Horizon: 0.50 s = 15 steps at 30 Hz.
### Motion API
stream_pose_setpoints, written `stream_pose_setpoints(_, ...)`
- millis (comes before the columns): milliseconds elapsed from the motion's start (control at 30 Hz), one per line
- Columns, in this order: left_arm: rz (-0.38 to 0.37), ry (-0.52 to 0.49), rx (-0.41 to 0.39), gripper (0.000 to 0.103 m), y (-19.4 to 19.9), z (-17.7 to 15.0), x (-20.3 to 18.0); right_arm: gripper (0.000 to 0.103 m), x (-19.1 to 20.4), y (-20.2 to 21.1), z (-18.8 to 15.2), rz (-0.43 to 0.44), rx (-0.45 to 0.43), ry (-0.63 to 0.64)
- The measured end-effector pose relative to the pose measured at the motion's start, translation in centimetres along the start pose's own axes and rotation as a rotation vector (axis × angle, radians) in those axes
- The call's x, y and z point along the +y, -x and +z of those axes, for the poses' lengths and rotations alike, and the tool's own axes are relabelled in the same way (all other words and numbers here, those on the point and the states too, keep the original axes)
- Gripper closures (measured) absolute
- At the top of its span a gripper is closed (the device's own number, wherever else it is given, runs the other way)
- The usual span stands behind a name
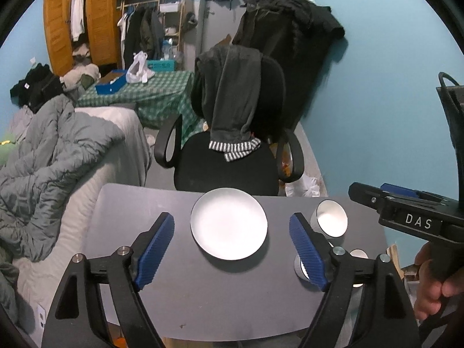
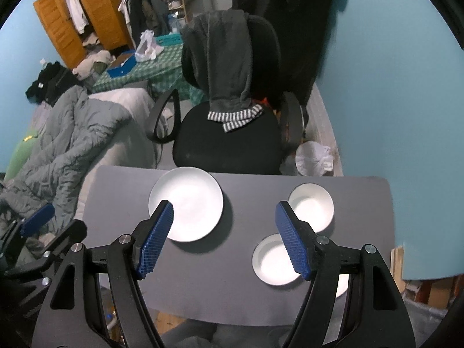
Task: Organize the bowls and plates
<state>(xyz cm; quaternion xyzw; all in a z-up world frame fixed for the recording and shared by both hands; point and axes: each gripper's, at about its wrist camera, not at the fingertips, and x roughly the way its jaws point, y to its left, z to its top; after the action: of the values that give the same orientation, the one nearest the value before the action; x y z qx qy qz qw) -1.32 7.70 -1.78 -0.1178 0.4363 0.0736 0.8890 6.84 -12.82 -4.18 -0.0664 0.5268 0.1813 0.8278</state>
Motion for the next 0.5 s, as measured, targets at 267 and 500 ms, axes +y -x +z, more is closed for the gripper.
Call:
stream_pose_setpoints(267, -0.026, -0.053, -0.032, 0.018, 2.2, -0.3, -0.4, 0.031, -0.2, 2.6, -1.2, -0.009, -0.045, -0.040)
stream_pose_setpoints(500, -0.066, -0.064, -0.036, 0.018, 3.6, -0.8, -0.8, 0.031, -0.2, 3.9, -2.4, -0.025, -0.052, -0.066)
